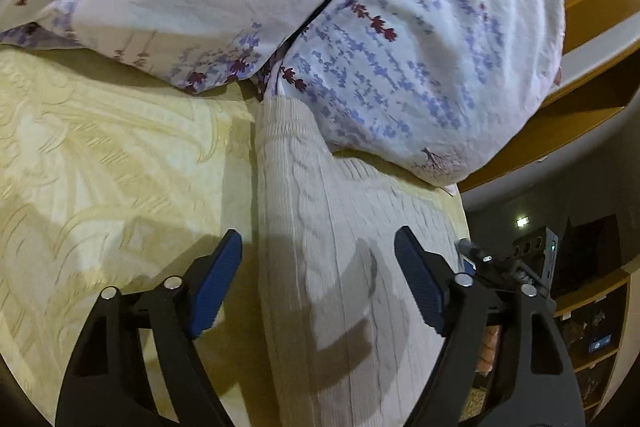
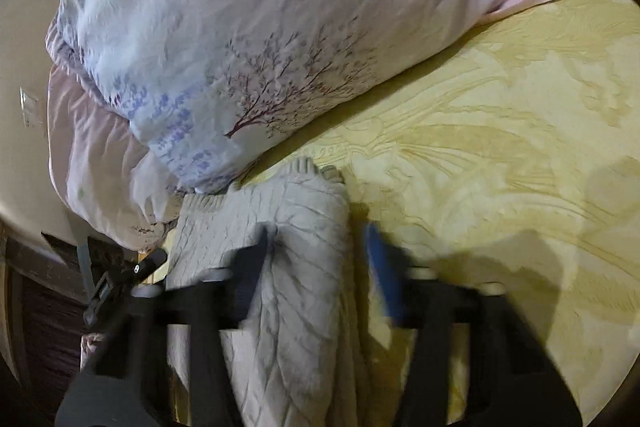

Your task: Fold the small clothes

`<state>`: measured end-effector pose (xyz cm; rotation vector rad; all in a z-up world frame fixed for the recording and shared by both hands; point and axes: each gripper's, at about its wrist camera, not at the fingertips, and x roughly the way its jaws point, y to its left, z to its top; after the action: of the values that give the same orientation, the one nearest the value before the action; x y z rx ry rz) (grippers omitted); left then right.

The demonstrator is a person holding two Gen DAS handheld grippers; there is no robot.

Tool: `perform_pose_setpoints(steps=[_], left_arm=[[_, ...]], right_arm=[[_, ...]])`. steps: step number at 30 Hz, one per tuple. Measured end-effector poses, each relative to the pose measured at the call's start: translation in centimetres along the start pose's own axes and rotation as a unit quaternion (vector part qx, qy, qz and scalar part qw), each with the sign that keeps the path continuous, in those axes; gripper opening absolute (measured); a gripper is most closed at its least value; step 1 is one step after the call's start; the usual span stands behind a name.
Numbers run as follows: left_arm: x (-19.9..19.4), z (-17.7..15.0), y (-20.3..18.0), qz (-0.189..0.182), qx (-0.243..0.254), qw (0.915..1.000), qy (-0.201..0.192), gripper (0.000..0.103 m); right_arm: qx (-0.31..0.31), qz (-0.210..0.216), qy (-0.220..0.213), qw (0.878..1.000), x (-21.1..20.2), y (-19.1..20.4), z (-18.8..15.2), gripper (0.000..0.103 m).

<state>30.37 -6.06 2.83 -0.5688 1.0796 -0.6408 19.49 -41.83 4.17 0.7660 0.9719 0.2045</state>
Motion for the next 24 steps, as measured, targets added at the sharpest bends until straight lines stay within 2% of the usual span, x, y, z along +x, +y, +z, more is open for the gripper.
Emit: perform_pose_setpoints(steps=[2,4,7,9,12,14,17,18,20,22,24], left_arm=[[0.9,0.5,0.2,-0.010,-0.006,0.9999,0.002,0.061],[1.3,0.7,0.2,-0.012,-0.007,0.9999,0.001,0.051],[1.5,1.0,0.3,-0.015,-0.008,0.9998,-0.006,0.047],[1.5,1.0,0.4,-0.017,-0.010,0.9998,-0.006,0.047],[1.9,1.2,0.6,-0.011,-0.008,0.9999,-0.004,0.047],[2.3,1.2,1.0,0.003,0.000,1.0000,-0.006,0.032],[2.6,1.0,0.9,0.017,0.010,0.9997,-0.012,0.030],[2.7,0.9,0.9,0.018,0.011,0.9997,-0.012,0.030],[2.4,0.9,0.7,0.015,0.009,0.9998,-0.010,0.031],[1.6,0.4,0.7,0.007,0.003,0.9999,-0.009,0.032],[0.2,-0.4,0.7,-0.004,0.004,0.9999,-0.009,0.045]], right_arm=[[-0.036,-0.011,-0.013,0.999,0.2,1.0,0.2,0.010],[-0.063,-0.011,-0.039,0.997,-0.7,2.0,0.6,0.008],[-0.095,0.004,-0.088,0.992,-2.7,3.4,1.2,0.008],[-0.114,-0.009,-0.108,0.988,-3.5,4.0,1.4,0.008],[-0.096,-0.064,-0.078,0.990,-1.7,2.7,2.0,0.008],[-0.060,-0.099,-0.028,0.993,1.0,0.5,2.1,0.008],[-0.038,-0.088,-0.013,0.995,2.1,-0.6,2.0,0.009],[-0.039,-0.087,-0.016,0.995,1.7,-0.5,2.1,0.013],[-0.035,-0.081,-0.022,0.996,0.5,-0.6,1.9,0.026],[-0.024,-0.058,-0.027,0.998,-1.4,-0.9,1.2,0.045],[-0.020,-0.028,-0.023,0.999,-2.9,-1.3,0.0,0.050]])
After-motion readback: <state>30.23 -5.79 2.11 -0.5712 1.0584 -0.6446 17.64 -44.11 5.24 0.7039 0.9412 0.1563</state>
